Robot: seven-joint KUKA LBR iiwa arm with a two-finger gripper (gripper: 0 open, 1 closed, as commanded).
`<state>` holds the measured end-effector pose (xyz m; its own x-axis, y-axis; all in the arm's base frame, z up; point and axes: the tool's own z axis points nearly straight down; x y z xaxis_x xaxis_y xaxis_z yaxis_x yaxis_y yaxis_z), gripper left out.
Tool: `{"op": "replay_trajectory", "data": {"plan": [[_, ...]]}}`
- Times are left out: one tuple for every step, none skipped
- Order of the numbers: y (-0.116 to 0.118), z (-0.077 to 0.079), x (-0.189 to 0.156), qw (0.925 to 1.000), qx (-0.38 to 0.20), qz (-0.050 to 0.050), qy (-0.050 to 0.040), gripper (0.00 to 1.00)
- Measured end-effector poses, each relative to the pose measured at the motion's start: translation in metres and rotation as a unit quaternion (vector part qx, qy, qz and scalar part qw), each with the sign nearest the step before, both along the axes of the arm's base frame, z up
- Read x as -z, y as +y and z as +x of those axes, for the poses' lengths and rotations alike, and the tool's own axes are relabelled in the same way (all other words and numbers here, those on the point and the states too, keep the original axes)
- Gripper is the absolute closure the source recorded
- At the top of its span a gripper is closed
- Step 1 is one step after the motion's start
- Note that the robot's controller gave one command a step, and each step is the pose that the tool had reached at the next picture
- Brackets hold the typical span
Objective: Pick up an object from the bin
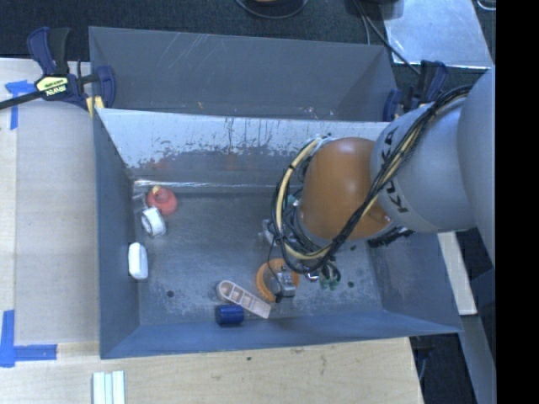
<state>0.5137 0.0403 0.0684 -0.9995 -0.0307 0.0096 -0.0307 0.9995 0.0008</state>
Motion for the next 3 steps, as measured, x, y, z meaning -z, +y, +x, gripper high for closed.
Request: {"op": "replay_trajectory", "data": {"plan": [[-0.001, 0.009, -0.092, 0.9881, -0.154, 0.001, -0.0085, 0.0], [-0.001, 0.0, -0.001, 1.0, 0.0, 0.0, 0.0018, 0.0], [0.005, 0.006, -0.003, 0.9999, 0.007, 0.001, -0.0078, 0.0]]}}
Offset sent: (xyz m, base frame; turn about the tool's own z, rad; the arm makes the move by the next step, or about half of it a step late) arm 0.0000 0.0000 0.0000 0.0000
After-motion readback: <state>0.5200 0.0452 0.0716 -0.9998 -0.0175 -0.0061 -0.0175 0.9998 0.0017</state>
